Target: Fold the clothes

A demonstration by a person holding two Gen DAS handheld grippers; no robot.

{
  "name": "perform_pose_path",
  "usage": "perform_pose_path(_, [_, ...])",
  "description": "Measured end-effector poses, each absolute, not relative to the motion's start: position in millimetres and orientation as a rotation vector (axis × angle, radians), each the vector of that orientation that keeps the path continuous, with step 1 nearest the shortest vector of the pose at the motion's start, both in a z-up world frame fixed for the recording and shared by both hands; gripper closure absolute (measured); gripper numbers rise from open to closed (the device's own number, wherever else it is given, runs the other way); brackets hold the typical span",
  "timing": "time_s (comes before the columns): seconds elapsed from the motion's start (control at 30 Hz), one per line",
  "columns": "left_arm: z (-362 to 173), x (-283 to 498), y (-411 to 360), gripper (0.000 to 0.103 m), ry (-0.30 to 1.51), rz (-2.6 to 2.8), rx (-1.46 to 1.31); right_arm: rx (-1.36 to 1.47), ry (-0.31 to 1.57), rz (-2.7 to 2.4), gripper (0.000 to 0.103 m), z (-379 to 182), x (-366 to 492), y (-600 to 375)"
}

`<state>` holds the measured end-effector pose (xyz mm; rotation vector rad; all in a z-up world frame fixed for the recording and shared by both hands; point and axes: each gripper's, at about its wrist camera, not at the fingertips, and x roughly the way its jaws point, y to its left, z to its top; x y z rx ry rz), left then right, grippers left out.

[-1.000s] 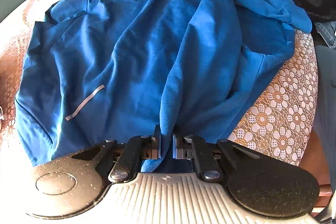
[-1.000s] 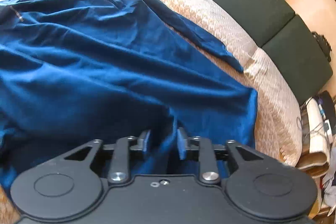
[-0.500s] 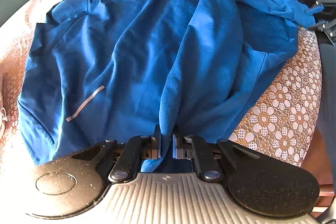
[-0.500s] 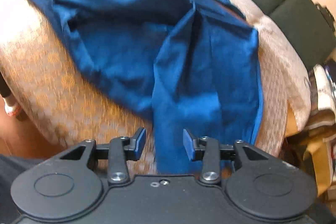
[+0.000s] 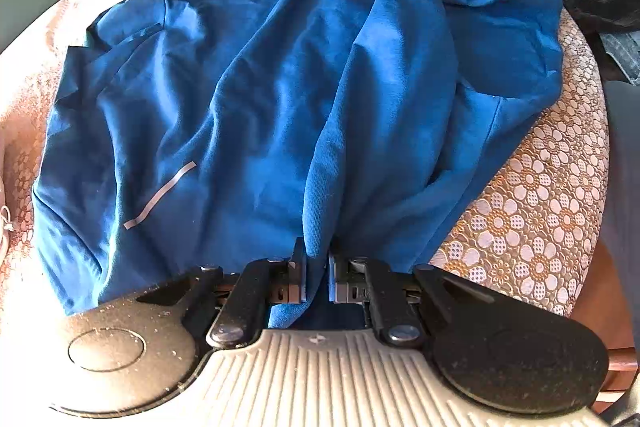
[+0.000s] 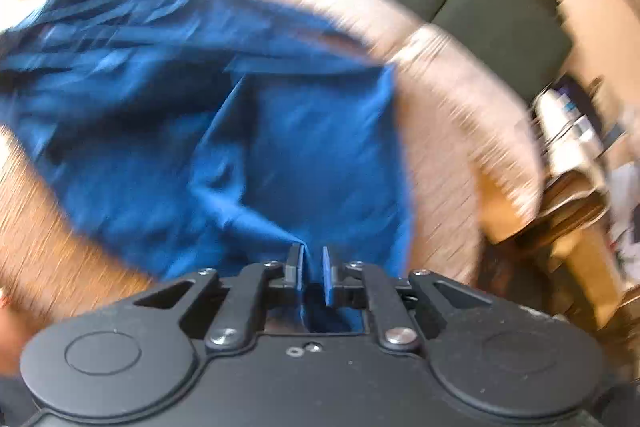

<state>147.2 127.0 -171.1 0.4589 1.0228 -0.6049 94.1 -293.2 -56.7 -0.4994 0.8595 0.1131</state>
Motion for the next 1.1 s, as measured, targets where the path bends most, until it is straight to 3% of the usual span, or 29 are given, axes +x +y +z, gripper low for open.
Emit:
perform_pose_path(0.3, [-172,144,135,0.095,1.015,-0.61,0.393,-0.521,0.695,-0.052,0.0,4,257,-281])
perform_pose_path(0.5, [-173,145,137,0.095,1.018,-0.614,0.369,-0.507,0.81,0.005,0.0,-28,331,-271])
perform_pose_path(0.7, [-173,145,140,0.095,1.02,-0.626,0.351,-0.447,0.932,0.097,0.0,-74,304,-280])
perform_pose_path(1.1, [-169,150,141,0.095,1.023,-0.625,0.352,-0.259,1.084,0.671,0.0,-105,156,-232])
